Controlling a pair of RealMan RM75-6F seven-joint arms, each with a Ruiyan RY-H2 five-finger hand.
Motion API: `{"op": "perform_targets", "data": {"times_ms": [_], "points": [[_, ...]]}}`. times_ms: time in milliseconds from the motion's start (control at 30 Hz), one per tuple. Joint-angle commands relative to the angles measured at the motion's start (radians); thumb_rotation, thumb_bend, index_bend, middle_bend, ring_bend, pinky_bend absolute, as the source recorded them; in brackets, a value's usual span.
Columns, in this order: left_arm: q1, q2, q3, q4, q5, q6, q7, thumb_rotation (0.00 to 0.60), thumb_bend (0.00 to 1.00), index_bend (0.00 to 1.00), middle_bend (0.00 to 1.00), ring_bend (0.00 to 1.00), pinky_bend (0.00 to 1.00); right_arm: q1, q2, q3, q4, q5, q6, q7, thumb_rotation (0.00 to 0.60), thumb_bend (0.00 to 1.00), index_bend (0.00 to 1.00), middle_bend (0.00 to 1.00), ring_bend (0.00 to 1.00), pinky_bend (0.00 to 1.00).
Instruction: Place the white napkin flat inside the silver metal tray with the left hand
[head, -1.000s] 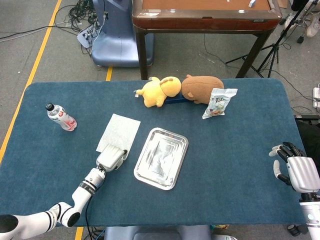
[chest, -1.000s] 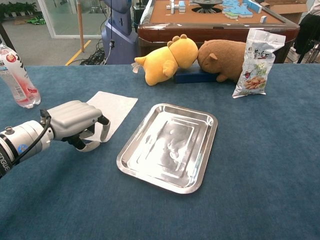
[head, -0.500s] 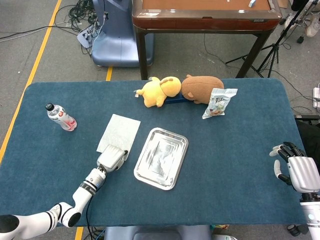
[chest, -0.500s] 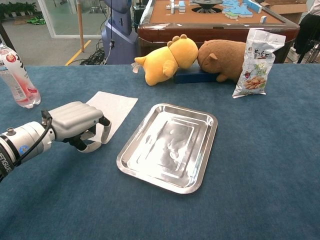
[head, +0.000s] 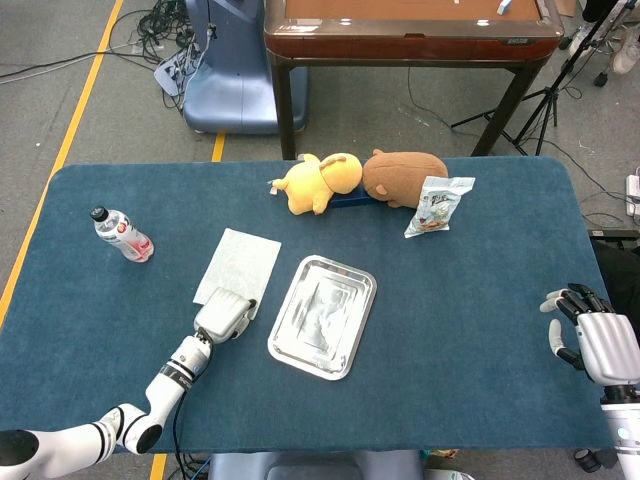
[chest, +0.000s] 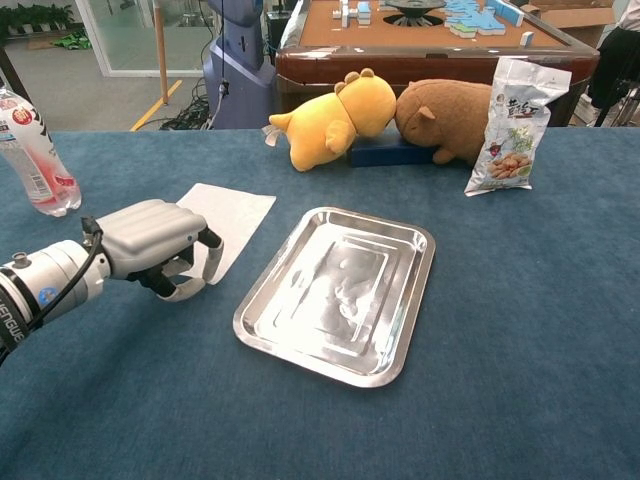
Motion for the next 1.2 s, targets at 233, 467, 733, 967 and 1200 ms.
{"op": "perform_targets", "data": {"times_ms": [233, 467, 733, 967, 1200], "points": [[0.008, 0.048, -0.012, -0.084, 0.01, 0.031, -0.013, 0.6, 0.63, 0.58, 1.0, 0.9, 0.91, -0.002, 0.001, 0.001, -0.001, -0.001, 0.003, 0.001, 0.6, 0.62, 0.43, 0.35, 0.18, 0.29], [0.017, 0.109, -0.021, -0.208, 0.006, 0.053, 0.033, 0.6, 0.65, 0.59, 1.0, 0.9, 0.91, -0.002, 0.0, 0.001, -0.002, -0.001, 0.004, -0.003, 0.6, 0.62, 0.43, 0.35, 0.18, 0.29], [0.03, 0.147, -0.027, -0.353, -0.033, 0.068, 0.116, 0.6, 0.68, 0.6, 1.0, 0.91, 0.91, -0.006, 0.003, 0.003, -0.004, -0.002, 0.014, 0.002, 0.6, 0.62, 0.43, 0.35, 0.18, 0.29], [0.035, 0.146, -0.026, -0.418, -0.065, 0.071, 0.164, 0.6, 0.68, 0.6, 1.0, 0.91, 0.92, -0.012, 0.01, 0.007, -0.004, 0.002, 0.023, 0.016, 0.6, 0.62, 0.43, 0.35, 0.18, 0.29], [0.04, 0.144, -0.022, -0.485, -0.088, 0.08, 0.199, 0.6, 0.69, 0.61, 1.0, 0.91, 0.92, -0.017, 0.017, 0.01, -0.005, 0.004, 0.032, 0.028, 0.6, 0.62, 0.43, 0.35, 0.18, 0.29]]}}
